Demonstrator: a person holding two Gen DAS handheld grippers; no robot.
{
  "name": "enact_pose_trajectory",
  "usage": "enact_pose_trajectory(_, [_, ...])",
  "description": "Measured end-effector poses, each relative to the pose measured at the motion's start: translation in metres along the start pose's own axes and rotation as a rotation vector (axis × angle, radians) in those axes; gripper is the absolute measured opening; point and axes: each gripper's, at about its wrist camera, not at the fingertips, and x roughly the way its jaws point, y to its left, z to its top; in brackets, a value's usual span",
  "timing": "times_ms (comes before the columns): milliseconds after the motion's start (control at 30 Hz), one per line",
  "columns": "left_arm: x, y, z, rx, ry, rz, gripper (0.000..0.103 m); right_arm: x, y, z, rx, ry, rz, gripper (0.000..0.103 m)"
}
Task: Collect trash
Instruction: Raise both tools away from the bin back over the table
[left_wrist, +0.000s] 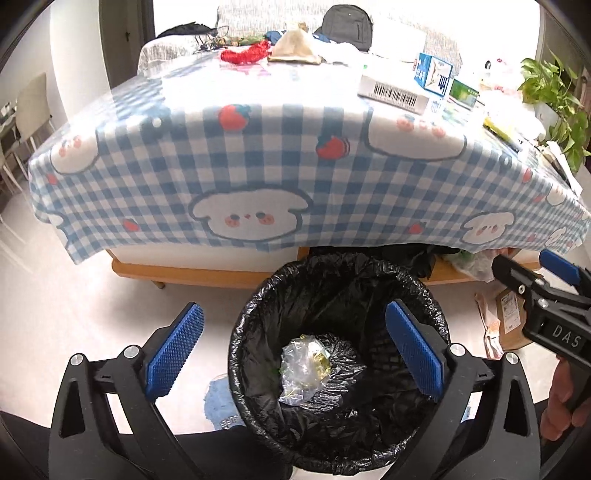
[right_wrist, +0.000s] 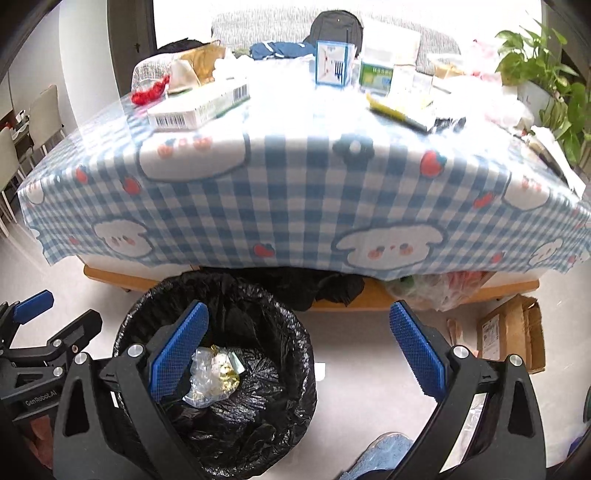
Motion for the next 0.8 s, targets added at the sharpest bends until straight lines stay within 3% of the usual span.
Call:
enact_pose_trajectory(500, [-0.051, 0.003, 0.035, -0.007, -0.051, 0.010, 0.097, -0.057, -0.010, 0.041, 0.029, -0.097, 0.003, 0.095])
enact_pose_trajectory(800, [-0.069, 0.004, 0.066, -0.012, -0.080, 0.014, 0.097, -0.066, -0.025, 0.059, 0.046, -0.106, 0.013, 0.095])
